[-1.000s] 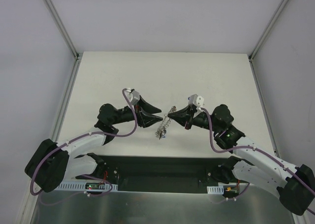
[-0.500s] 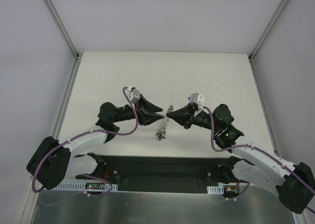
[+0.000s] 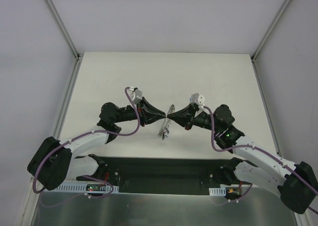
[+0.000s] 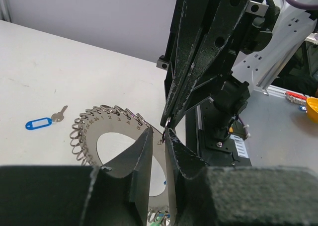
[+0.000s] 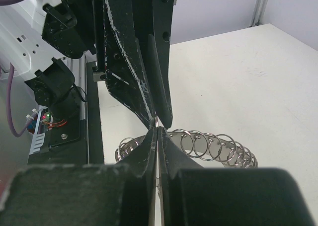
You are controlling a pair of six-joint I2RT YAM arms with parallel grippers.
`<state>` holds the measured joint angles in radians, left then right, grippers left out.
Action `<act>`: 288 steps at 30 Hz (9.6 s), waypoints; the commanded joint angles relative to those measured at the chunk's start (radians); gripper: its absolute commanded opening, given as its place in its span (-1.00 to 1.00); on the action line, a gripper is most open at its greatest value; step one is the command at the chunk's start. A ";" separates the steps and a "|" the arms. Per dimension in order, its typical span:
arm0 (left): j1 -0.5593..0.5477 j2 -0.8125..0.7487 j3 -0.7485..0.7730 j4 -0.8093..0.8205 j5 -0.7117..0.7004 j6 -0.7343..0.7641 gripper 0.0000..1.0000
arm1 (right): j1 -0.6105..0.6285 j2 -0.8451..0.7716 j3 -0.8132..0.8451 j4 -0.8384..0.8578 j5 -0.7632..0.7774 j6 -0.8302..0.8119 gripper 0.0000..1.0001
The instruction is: Put the keys on the keyring
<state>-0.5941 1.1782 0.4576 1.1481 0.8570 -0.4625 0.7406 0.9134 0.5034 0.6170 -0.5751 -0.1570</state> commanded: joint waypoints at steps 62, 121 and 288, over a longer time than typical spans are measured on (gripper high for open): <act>-0.050 -0.134 0.489 -1.502 -0.245 0.808 -1.00 | -0.012 0.099 0.237 -0.453 0.116 -0.234 -0.11; -0.049 -0.227 0.314 -1.314 -0.429 0.777 -1.00 | -0.279 1.027 0.820 -1.053 0.807 -0.513 -0.56; -0.095 -0.238 0.207 -1.128 0.089 0.900 -1.00 | 0.253 0.189 0.394 -0.847 0.092 -0.578 -0.98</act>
<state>-0.6811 0.9470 0.6552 -0.0643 0.9070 0.4366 0.9840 1.1118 0.8803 -0.2474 -0.4603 -0.7204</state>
